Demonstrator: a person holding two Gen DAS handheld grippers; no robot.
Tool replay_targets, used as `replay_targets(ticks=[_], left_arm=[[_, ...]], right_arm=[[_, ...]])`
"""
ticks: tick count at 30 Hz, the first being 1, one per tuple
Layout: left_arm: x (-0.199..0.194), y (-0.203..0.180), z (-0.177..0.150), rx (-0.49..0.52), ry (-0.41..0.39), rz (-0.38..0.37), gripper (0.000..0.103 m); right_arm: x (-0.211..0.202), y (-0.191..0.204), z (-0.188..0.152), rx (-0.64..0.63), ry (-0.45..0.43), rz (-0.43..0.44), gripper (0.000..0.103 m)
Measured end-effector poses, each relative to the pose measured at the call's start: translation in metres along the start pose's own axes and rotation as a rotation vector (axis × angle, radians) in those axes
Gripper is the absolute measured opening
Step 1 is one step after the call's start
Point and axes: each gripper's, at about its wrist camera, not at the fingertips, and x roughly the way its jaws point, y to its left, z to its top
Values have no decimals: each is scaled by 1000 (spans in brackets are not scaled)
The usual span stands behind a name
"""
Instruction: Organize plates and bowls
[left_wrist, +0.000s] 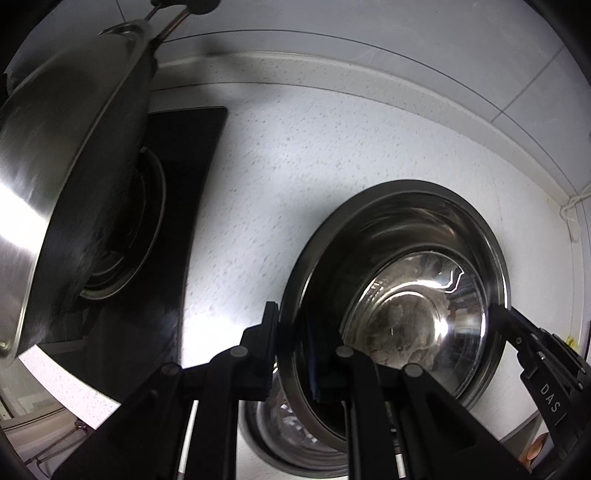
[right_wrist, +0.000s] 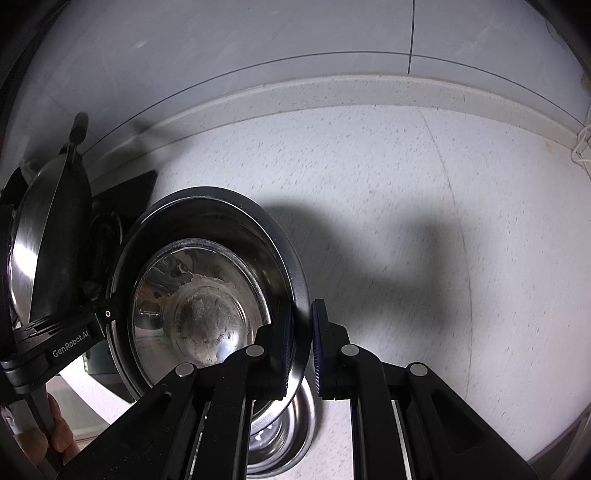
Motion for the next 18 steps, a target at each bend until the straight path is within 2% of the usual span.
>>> replay_targets(ticks=[9,18], left_arm=[[8,8,-42,35,1,14,14],[23,17,-73,17,24,13,14]], right_arm=[[1,6,-37,-10,22,-13,10],[12,10,-65,-35,57,-22,10]])
